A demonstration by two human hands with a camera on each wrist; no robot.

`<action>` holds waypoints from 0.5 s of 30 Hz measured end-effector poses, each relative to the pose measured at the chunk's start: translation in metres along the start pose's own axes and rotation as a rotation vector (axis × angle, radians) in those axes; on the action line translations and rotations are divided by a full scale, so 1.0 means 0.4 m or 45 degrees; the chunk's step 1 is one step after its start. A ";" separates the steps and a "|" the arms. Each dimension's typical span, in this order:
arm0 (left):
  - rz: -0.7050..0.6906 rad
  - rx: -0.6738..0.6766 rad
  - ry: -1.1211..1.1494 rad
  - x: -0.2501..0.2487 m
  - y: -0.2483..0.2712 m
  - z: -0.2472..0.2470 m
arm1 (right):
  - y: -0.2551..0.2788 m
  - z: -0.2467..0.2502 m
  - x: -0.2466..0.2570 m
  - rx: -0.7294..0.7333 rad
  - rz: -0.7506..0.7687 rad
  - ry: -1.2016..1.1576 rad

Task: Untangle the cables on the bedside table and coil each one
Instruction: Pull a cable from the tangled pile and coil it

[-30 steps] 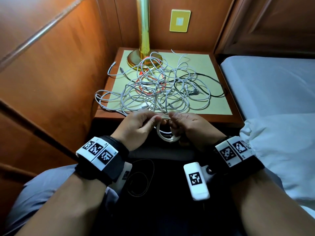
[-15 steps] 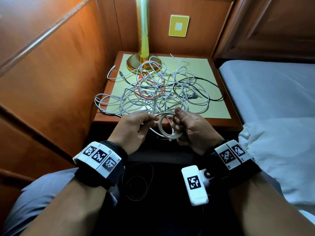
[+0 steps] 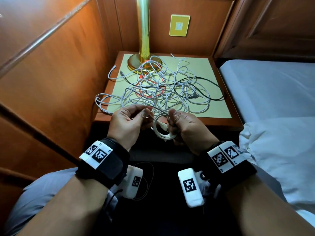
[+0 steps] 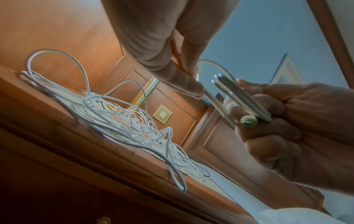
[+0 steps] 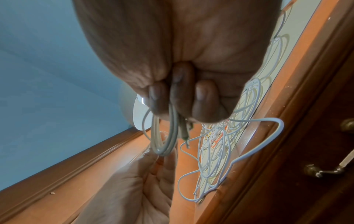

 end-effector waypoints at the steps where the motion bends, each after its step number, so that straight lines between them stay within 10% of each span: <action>1: -0.012 -0.014 0.011 0.000 0.001 -0.001 | -0.003 0.005 -0.002 -0.025 0.020 0.048; 15: 0.247 0.133 0.082 0.039 0.016 -0.029 | -0.023 0.031 0.001 -0.351 0.161 0.532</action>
Point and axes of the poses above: each hand's wrist, its own y-axis away from the middle knuckle, its own z-axis out of the back of the hand, x = y × z, the point moved 5 cm from there along -y, towards the middle knuckle, and after that the axes turned 13 degrees about y, right-handed, at the moved point
